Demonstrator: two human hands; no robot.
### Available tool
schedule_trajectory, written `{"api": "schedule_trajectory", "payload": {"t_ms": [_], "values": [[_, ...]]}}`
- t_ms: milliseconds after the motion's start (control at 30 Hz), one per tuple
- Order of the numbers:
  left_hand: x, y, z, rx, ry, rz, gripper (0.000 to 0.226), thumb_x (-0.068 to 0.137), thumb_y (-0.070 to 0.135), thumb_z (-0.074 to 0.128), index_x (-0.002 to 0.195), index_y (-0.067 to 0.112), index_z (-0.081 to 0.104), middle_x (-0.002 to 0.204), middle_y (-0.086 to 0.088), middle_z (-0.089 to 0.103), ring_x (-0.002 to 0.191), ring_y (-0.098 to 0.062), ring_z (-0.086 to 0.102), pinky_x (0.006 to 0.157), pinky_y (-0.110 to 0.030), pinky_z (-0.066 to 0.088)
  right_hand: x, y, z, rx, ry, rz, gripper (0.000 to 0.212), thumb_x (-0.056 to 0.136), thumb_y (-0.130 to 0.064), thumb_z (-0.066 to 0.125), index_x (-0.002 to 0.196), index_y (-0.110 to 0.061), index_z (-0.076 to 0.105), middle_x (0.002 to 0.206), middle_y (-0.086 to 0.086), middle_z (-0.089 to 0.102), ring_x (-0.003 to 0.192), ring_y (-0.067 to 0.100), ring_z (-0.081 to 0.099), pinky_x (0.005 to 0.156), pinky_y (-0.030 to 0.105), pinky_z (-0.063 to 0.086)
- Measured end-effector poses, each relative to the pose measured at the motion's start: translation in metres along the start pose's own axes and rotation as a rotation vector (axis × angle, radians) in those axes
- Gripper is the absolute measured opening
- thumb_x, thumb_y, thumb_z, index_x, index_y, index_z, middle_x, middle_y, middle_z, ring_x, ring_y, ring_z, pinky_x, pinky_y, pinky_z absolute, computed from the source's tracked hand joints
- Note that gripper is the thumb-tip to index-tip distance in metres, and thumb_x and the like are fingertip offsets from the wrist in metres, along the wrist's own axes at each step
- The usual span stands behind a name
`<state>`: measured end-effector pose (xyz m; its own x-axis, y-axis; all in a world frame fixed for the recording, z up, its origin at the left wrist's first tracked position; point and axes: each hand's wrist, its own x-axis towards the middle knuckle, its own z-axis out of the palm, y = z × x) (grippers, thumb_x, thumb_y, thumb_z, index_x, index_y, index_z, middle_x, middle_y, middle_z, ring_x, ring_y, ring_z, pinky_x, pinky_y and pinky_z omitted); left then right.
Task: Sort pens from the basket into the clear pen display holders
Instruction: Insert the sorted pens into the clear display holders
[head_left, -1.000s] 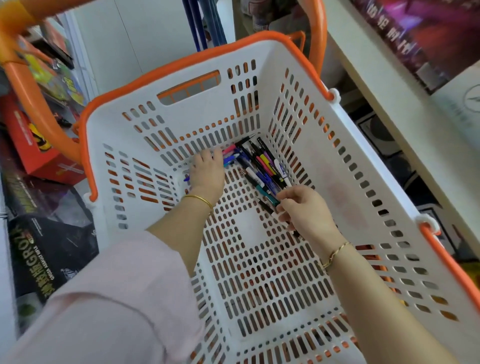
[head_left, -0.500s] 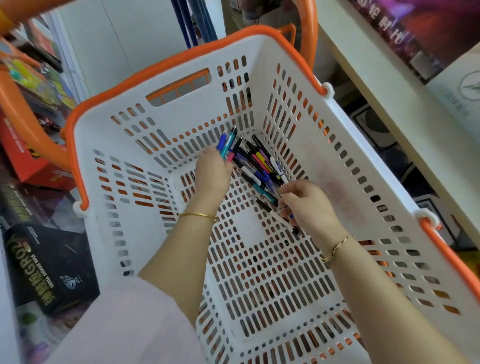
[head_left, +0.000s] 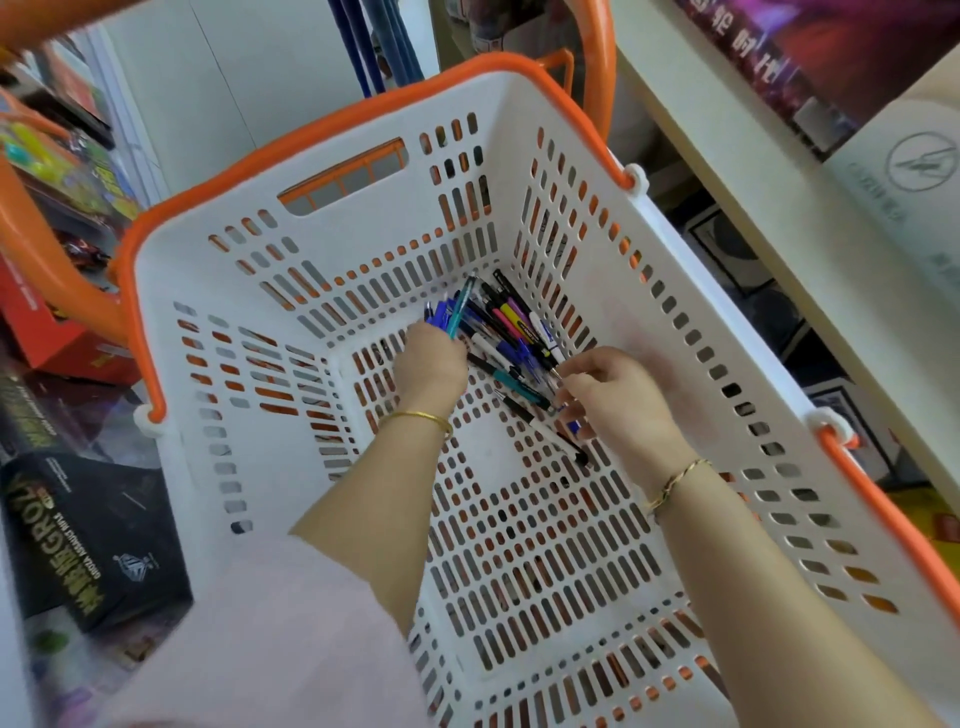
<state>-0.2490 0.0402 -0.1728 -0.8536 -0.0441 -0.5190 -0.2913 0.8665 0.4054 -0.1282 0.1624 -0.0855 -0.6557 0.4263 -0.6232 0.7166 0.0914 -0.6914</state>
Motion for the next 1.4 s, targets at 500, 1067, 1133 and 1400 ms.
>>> {"api": "schedule_trajectory", "payload": {"t_ms": [500, 1067, 1133, 1400], "values": [[-0.079, 0.048, 0.059, -0.381, -0.044, -0.332, 0.046, 0.101, 0.011, 0.04, 0.143, -0.005, 0.029, 0.148, -0.02, 0.034, 0.132, -0.032, 0.04, 0.101, -0.035, 0.035, -0.024, 0.0, -0.022, 0.038, -0.041, 0.002, 0.02, 0.095, -0.005, 0.044, 0.103, -0.011, 0.062, 0.087, 0.011, 0.066, 0.066, 0.014, 0.057, 0.049, 0.02, 0.046], [-0.072, 0.023, 0.05, -0.337, -0.01, -0.209, 0.038, 0.09, 0.03, 0.061, 0.117, 0.007, 0.047, 0.09, -0.006, 0.06, 0.068, -0.021, 0.058, 0.061, -0.031, 0.048, -0.025, 0.001, -0.028, 0.075, -0.039, 0.015, 0.017, 0.097, -0.008, 0.044, 0.103, -0.014, 0.059, 0.089, 0.008, 0.064, 0.069, 0.013, 0.059, 0.057, 0.023, 0.049], [-0.074, 0.019, 0.04, -0.375, -0.034, -0.219, 0.036, 0.089, 0.027, 0.064, 0.115, 0.006, 0.052, 0.084, -0.005, 0.056, 0.058, -0.015, 0.051, 0.053, -0.026, 0.04, -0.027, -0.001, -0.028, 0.047, -0.025, 0.002, 0.018, 0.097, -0.009, 0.044, 0.105, -0.014, 0.059, 0.093, 0.008, 0.066, 0.071, 0.012, 0.061, 0.063, 0.027, 0.053], [-0.132, 0.025, -0.047, -1.077, -0.437, -0.209, 0.01, 0.093, 0.007, 0.056, 0.101, 0.002, 0.06, 0.076, -0.007, 0.072, 0.039, -0.005, 0.044, 0.036, -0.017, 0.036, -0.063, -0.033, -0.037, 0.039, -0.041, -0.084, 0.019, 0.098, -0.009, 0.045, 0.11, -0.012, 0.06, 0.095, 0.009, 0.067, 0.071, 0.013, 0.061, 0.061, 0.025, 0.055]]}}
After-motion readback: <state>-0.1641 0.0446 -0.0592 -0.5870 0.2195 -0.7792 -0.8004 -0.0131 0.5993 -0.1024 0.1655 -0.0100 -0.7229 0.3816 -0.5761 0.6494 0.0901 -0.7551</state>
